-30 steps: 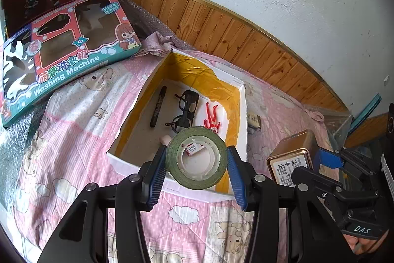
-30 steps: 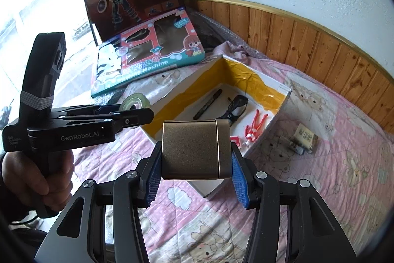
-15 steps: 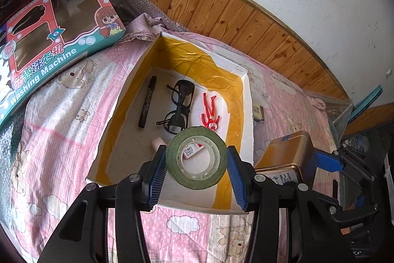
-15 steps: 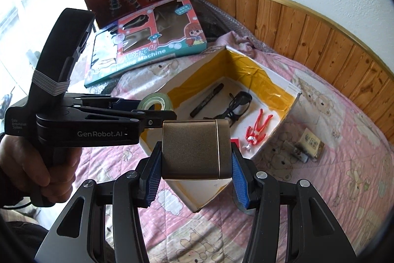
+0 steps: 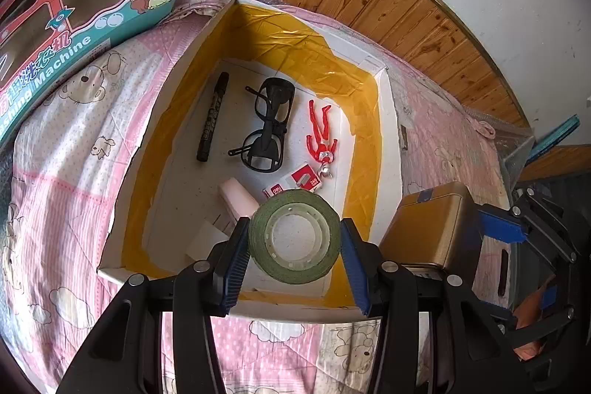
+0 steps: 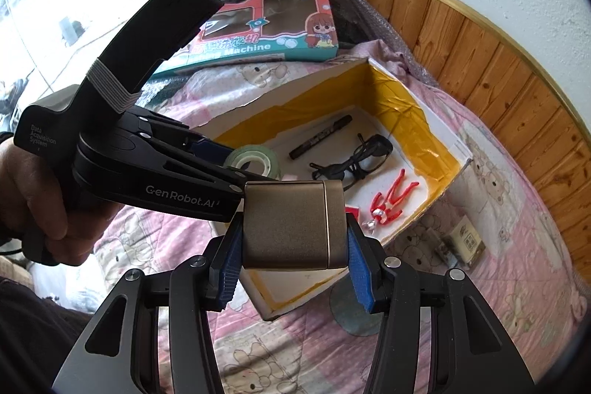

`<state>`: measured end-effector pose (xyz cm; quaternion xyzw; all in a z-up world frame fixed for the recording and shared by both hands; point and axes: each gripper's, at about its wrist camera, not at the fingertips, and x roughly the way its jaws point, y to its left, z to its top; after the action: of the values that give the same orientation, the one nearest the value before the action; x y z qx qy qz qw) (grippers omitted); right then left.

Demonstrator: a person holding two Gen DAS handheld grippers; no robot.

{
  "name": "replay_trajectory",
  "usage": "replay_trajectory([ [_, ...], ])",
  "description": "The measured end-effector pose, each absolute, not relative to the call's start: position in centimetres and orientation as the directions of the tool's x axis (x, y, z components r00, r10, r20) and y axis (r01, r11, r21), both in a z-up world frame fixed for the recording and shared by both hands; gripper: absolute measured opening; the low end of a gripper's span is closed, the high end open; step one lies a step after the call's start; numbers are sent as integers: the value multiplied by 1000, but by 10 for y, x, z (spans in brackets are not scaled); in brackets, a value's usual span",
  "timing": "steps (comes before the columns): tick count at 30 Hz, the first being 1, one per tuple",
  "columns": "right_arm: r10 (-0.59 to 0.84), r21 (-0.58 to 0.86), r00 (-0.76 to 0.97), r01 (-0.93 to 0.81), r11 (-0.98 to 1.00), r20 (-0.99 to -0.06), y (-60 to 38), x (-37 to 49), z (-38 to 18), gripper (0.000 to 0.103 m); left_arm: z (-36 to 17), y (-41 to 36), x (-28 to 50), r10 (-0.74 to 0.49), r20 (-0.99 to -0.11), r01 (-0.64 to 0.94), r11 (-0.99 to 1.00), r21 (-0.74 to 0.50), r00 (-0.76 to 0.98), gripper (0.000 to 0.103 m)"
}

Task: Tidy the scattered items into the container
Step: 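Lift and carry the tape roll and gold tin with both tools over the white box, then open both tools to drop the tape roll and gold tin into the box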

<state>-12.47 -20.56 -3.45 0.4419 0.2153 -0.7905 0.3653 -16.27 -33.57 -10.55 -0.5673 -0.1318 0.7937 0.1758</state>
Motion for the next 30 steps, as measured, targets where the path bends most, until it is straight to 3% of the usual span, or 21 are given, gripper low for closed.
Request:
replay_trajectory([
  [30, -358, 32, -114, 925, -378, -927, -218, -163, -86, 53, -162, -326, -179, 366, -928, -129, -926, -354, -76, 49],
])
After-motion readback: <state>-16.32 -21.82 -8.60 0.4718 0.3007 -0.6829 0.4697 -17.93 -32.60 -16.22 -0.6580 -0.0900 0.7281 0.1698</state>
